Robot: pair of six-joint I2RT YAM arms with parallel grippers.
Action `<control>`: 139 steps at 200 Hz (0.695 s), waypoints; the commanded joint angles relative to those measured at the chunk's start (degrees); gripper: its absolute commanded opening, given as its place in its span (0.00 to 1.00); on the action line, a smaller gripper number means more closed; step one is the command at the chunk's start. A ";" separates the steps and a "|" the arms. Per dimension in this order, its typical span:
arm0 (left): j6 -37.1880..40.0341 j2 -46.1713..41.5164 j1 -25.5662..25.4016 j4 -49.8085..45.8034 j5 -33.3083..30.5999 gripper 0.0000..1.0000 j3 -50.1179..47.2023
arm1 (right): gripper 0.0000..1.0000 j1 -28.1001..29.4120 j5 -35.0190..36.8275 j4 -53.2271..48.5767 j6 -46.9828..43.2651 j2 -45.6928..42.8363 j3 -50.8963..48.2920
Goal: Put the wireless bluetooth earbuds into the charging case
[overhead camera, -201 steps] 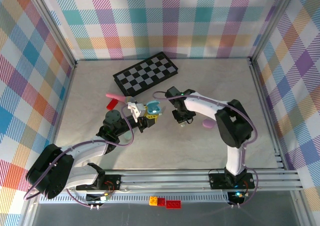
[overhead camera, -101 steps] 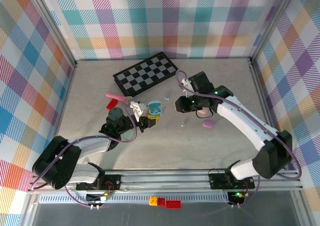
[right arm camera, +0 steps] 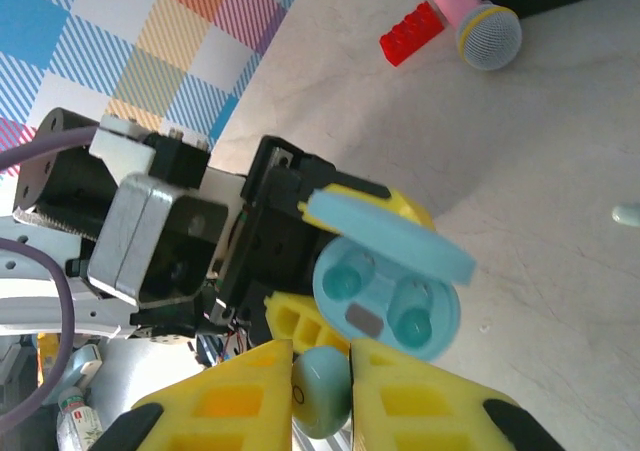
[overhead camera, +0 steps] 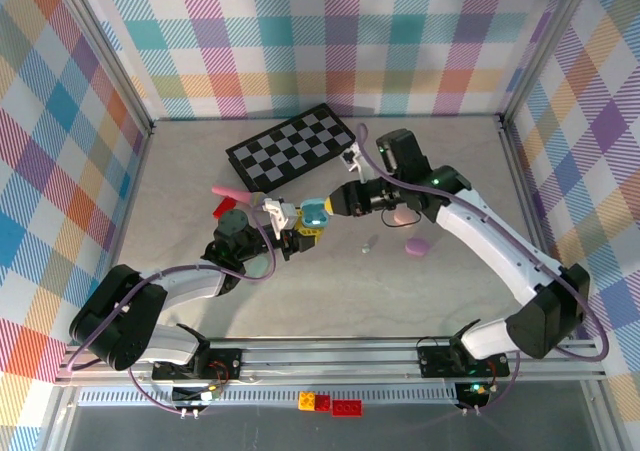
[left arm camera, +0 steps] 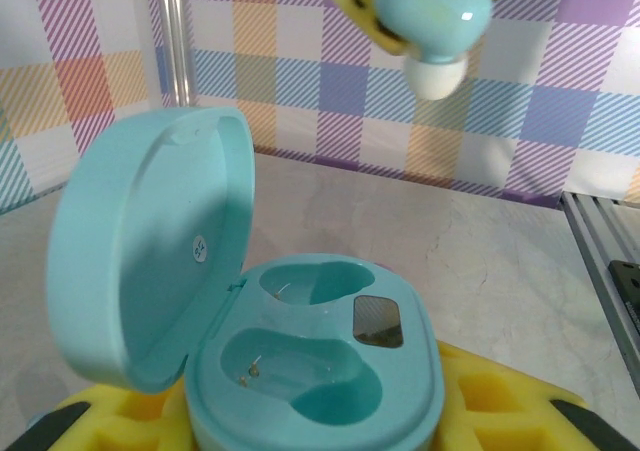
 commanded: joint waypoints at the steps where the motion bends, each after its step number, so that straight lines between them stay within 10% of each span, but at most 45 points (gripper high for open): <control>1: -0.74 -1.63 0.60 2.85 2.44 0.35 0.96 | 0.17 1.14 -0.47 0.64 -2.07 2.47 2.76; 139: -1.14 -4.71 0.69 1.49 1.79 0.36 0.52 | 0.18 1.85 1.25 -1.16 -4.44 6.62 2.90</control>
